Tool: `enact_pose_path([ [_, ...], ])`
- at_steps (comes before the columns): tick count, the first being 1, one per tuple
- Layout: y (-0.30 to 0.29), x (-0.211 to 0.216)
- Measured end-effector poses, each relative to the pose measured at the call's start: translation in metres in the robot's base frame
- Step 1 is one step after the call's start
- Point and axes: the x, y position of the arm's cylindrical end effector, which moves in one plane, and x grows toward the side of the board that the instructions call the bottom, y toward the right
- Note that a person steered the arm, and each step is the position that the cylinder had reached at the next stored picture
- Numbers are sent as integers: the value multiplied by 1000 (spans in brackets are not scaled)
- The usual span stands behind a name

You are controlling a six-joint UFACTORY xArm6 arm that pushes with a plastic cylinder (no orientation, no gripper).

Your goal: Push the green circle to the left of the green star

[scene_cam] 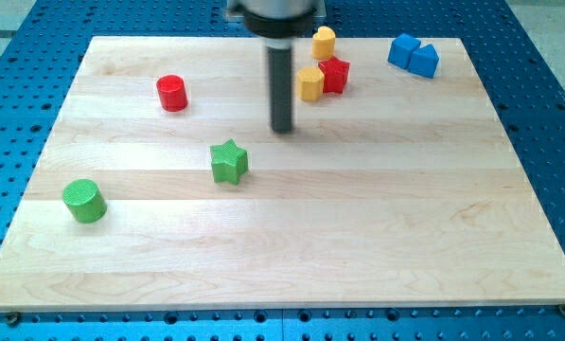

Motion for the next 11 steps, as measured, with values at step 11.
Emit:
enact_pose_path([
  [11,-247,60],
])
